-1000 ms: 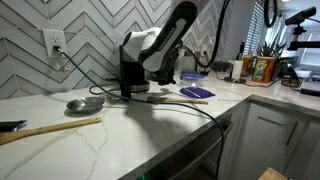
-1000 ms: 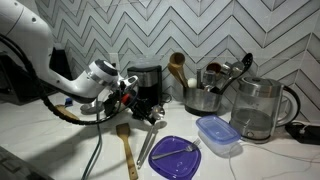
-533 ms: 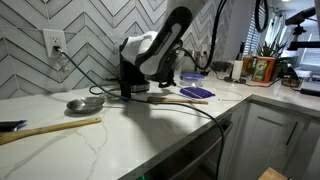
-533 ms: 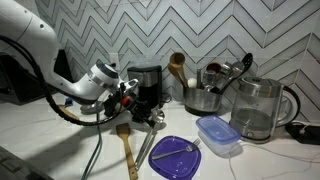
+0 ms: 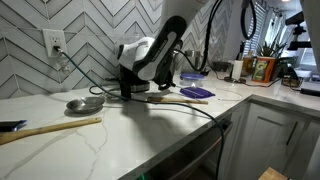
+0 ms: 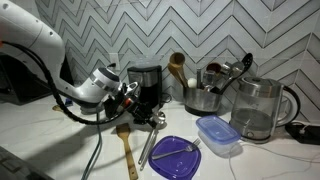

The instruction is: Remove the soup ladle from the utensil holding bucket and put it on the countertop next to the wooden spatula

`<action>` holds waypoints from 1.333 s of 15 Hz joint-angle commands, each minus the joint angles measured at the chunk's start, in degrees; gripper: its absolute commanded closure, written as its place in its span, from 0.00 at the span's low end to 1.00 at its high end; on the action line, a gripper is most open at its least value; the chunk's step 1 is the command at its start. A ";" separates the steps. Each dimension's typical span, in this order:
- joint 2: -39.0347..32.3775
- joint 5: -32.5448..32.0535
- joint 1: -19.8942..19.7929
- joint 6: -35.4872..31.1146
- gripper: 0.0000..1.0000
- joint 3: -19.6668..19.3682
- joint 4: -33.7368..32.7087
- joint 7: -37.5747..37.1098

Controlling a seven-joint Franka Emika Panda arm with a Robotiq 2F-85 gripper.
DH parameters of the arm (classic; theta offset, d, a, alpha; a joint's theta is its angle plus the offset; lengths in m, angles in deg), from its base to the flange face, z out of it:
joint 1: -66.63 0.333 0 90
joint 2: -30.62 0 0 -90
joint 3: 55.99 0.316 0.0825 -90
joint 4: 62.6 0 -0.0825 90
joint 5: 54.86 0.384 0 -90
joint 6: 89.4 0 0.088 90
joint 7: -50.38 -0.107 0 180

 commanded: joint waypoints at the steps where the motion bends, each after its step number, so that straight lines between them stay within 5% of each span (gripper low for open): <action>1: -2.09 -1.86 -0.22 0.82 0.99 0.15 -1.35 1.71; 9: -3.58 -0.91 -0.79 -1.48 0.99 0.50 -2.25 2.16; 11: -3.76 -0.89 -0.84 -2.24 0.70 0.52 -2.24 2.11; 20: -0.26 1.78 -2.11 -4.85 0.05 1.12 -1.78 4.14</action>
